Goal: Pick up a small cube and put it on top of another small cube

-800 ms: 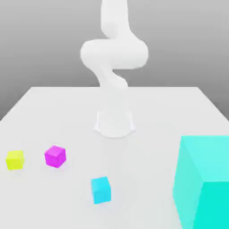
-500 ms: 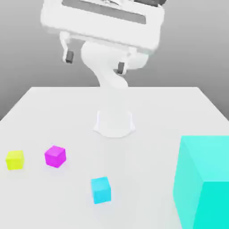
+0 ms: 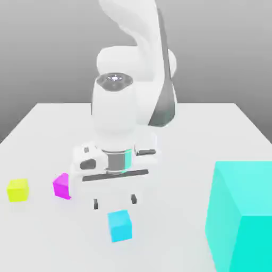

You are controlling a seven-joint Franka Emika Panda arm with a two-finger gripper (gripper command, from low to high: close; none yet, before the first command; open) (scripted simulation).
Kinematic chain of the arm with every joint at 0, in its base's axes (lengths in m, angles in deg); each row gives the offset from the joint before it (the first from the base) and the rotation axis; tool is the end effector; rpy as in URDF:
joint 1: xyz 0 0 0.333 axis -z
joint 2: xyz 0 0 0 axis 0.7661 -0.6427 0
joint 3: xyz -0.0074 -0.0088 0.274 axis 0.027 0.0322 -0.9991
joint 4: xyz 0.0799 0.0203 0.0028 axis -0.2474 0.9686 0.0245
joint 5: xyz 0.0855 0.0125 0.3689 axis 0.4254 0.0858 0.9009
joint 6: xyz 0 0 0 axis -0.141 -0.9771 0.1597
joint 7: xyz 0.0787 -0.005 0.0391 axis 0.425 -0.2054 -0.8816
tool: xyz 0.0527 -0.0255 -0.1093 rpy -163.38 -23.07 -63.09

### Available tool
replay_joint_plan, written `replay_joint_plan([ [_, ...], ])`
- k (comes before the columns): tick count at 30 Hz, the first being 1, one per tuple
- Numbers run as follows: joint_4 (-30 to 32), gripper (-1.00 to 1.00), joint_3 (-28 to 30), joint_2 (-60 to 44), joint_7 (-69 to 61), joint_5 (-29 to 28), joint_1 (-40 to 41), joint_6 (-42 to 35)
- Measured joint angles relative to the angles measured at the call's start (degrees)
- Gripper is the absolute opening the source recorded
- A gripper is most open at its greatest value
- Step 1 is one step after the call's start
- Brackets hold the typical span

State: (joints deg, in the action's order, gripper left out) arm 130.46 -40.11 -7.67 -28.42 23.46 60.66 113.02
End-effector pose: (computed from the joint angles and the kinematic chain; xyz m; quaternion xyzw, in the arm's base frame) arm 0.3794 -0.0392 0.1447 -0.9655 0.2604 -0.0047 0.0009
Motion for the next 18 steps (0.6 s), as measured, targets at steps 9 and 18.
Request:
replay_joint_plan([
  [9, -1.7, 0.0, 2.1, -10.5, 1.0, -1.5, -1.6, 8.6],
  [18, -1.9, -1.0, 2.9, -12.4, 1.5, -2.2, -2.3, 10.0],
])
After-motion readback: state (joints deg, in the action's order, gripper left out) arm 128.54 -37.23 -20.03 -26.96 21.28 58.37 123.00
